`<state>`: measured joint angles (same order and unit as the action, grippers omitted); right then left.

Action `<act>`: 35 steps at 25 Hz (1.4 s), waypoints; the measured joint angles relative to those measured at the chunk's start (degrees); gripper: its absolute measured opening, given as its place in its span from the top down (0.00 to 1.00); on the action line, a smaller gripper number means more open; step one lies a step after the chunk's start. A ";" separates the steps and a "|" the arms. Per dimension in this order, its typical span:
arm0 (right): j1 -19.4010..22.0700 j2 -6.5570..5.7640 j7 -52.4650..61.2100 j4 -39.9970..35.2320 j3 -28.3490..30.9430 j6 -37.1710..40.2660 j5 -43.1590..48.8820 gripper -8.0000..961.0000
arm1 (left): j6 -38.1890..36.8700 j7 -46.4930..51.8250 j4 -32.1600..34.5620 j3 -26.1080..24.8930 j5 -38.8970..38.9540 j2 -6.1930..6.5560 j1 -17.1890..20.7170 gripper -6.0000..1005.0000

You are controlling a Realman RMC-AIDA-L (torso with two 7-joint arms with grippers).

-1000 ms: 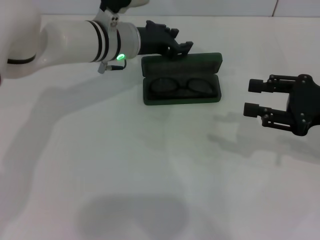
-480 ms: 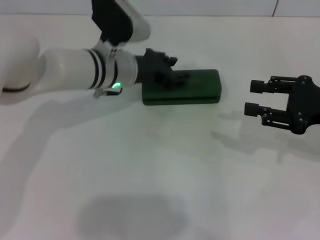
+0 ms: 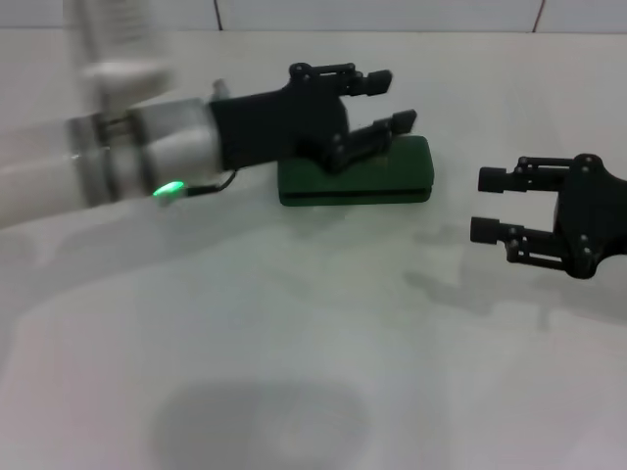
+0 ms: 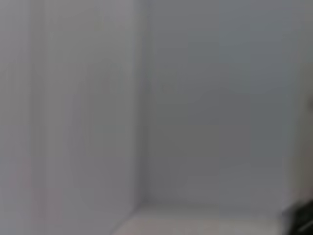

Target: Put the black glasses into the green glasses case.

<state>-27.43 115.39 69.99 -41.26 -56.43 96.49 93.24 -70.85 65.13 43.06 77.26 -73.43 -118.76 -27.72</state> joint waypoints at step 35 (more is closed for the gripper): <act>-5.43 0.20 -16.18 9.46 -2.40 -4.45 -1.43 0.10 | -23.57 -9.80 -12.43 -11.35 -3.35 1.30 6.43 0.11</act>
<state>-32.85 115.58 53.81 -31.81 -58.83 92.04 91.80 -94.42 55.33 30.62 65.92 -76.78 -117.46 -21.29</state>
